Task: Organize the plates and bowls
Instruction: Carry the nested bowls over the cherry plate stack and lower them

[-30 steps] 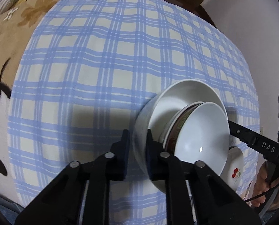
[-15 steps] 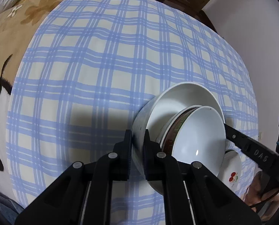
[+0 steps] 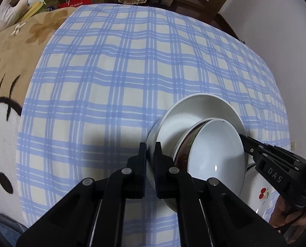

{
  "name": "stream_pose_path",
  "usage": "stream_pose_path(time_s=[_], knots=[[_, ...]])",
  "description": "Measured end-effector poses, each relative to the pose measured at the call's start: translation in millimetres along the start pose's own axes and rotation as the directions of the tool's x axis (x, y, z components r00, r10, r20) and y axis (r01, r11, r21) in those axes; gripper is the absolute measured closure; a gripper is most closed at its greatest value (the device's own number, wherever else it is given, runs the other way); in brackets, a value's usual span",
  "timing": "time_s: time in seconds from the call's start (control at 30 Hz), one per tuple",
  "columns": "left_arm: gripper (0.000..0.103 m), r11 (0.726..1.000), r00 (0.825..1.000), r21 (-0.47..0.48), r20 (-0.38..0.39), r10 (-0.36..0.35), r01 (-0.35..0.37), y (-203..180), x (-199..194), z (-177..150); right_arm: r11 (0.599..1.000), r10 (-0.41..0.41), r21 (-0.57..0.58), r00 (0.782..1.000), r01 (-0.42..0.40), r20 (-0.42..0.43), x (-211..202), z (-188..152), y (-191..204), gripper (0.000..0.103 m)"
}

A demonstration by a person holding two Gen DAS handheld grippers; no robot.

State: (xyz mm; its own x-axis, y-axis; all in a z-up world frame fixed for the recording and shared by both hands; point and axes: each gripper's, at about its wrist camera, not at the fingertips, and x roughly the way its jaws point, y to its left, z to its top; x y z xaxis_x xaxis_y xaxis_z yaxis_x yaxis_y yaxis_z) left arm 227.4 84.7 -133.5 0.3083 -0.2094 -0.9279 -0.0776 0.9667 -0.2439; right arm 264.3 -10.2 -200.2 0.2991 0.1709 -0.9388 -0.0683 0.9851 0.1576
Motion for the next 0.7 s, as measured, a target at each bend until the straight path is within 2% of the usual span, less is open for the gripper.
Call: stream_pose_path(time_s=[0.07,0.4,0.7], knots=[[0.098,1.000,1.000,0.029,-0.004,0.009,-0.008,-2.8,0.5,-0.3,1.000,-0.008,-0.005,1.000,0.008,-0.004,0.1,-0.5,1.5,0.096],[0.098,1.000,1.000,0.016,-0.004,0.002,-0.002,-1.2,0.7,-0.8,1.000,-0.007,-0.022,1.000,0.007,0.015,-0.4,-3.4,2.2,0.096],[0.095,0.998,0.998,-0.034,-0.033,-0.045,0.044,1.8,6.5,0.6,1.000,0.024,-0.006,1.000,-0.024,0.004,0.5,-2.6,-2.5,0.096]])
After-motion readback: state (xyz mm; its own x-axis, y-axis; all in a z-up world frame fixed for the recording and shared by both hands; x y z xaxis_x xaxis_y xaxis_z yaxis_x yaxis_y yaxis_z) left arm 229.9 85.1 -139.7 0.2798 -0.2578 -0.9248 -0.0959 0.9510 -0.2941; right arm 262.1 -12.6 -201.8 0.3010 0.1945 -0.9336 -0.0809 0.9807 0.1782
